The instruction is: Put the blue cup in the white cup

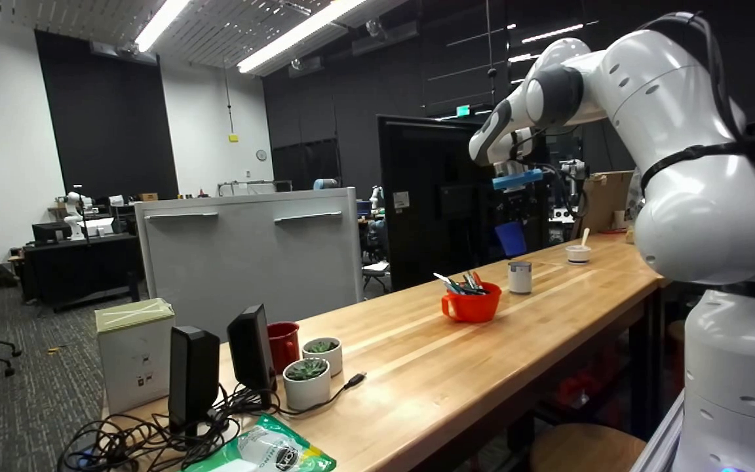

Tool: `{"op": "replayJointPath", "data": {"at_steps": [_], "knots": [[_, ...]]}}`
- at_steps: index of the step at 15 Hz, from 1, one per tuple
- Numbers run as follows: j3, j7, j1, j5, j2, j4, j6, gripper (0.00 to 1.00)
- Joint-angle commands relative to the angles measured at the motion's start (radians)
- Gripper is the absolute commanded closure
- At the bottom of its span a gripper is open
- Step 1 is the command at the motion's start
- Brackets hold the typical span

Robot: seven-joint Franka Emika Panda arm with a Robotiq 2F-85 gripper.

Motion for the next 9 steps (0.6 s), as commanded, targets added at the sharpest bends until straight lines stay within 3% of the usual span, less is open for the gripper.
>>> {"op": "replayJointPath", "data": {"at_steps": [1, 9], "knots": [[-0.003, 0.024, -0.019, 0.022, 0.042, 0.067, -0.053, 0.99], [0.002, 0.035, -0.037, 0.044, 0.086, 0.097, -0.074, 0.99]]}}
